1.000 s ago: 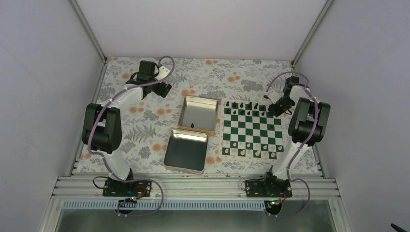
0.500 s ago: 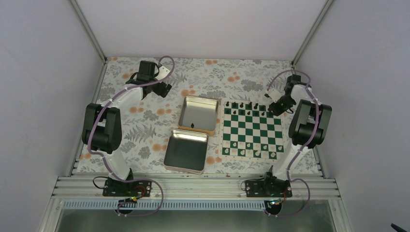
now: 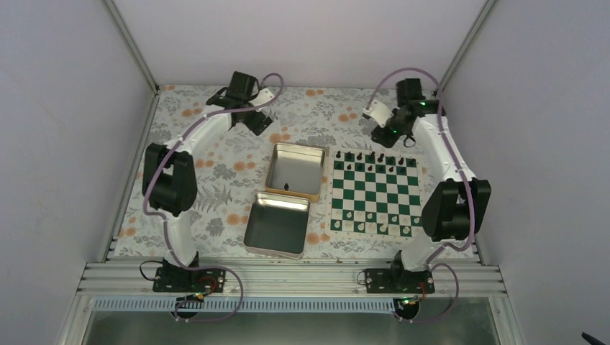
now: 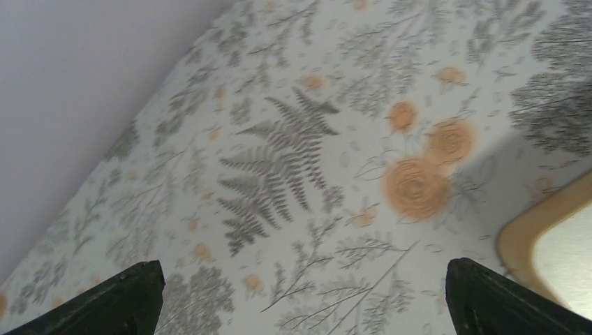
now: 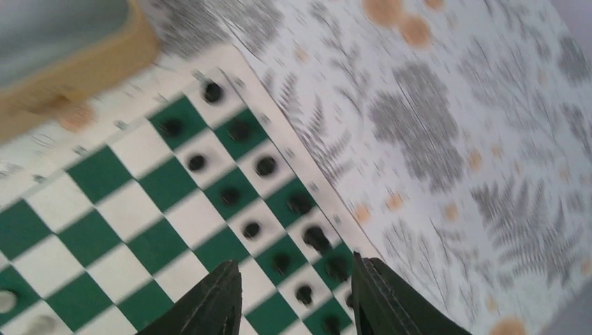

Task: Set up the chess pieces on the board
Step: Adjust the storage box at the center of the board.

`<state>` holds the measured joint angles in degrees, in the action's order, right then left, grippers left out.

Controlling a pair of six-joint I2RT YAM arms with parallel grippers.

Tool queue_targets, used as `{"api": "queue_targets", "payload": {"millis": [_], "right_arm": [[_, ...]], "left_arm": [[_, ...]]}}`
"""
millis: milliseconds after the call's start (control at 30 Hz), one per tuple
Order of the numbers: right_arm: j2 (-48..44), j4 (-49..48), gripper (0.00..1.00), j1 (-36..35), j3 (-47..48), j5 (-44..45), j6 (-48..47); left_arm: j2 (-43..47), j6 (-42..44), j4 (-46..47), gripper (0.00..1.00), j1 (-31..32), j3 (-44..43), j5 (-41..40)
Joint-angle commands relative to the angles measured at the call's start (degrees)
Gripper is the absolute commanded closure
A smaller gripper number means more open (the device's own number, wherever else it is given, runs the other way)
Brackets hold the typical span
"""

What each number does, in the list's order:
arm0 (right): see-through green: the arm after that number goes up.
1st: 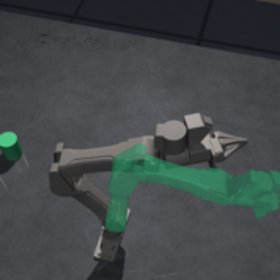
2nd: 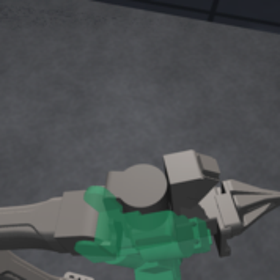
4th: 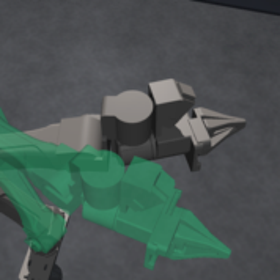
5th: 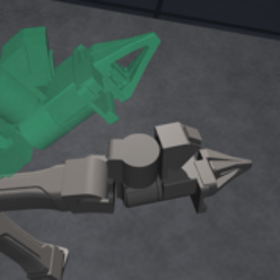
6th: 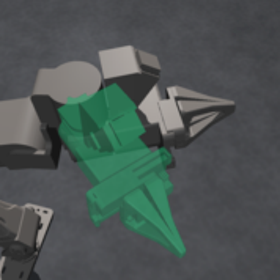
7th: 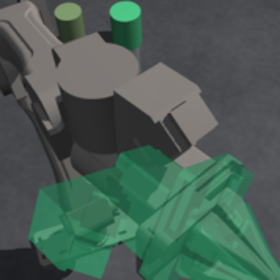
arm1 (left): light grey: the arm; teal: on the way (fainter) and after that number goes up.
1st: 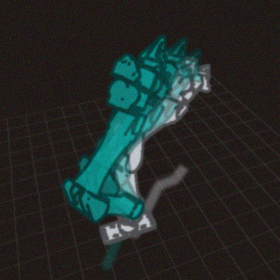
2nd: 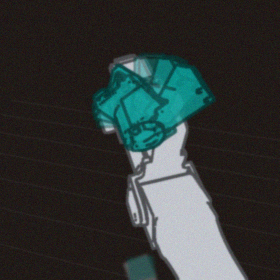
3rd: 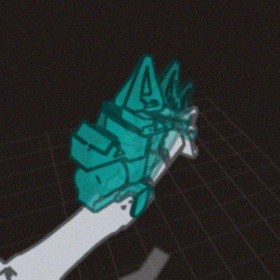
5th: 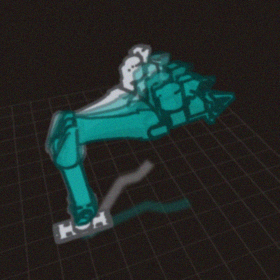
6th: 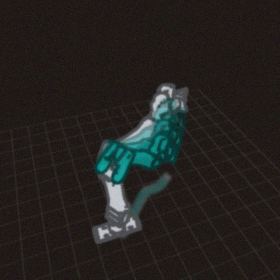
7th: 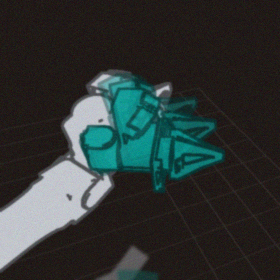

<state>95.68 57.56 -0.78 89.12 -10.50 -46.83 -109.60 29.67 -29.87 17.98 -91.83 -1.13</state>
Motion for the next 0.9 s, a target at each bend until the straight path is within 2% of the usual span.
{"api": "queue_targets", "payload": {"millis": [0,333,600,867], "right_arm": [[1.22,-1.73,0.56,-5.68,1.60,-0.92,4.53],[0.12,-9.45,0.56,-8.97,-3.83,1.41,7.76],[-2.14,-11.86,0.55,-9.81,-6.84,2.95,7.45],[-3.69,-12.53,0.54,-10.27,-8.14,2.15,7.27]], "left_arm": [[-6.81,1.46,-16.76,0.00,3.00,-9.72,0.42],[-18.39,0.10,-40.94,0.00,4.85,-28.25,5.68],[-21.31,-0.88,-44.99,0.07,6.12,-30.93,4.73],[-22.95,-2.94,-42.82,0.11,7.61,-30.91,6.57]]}}
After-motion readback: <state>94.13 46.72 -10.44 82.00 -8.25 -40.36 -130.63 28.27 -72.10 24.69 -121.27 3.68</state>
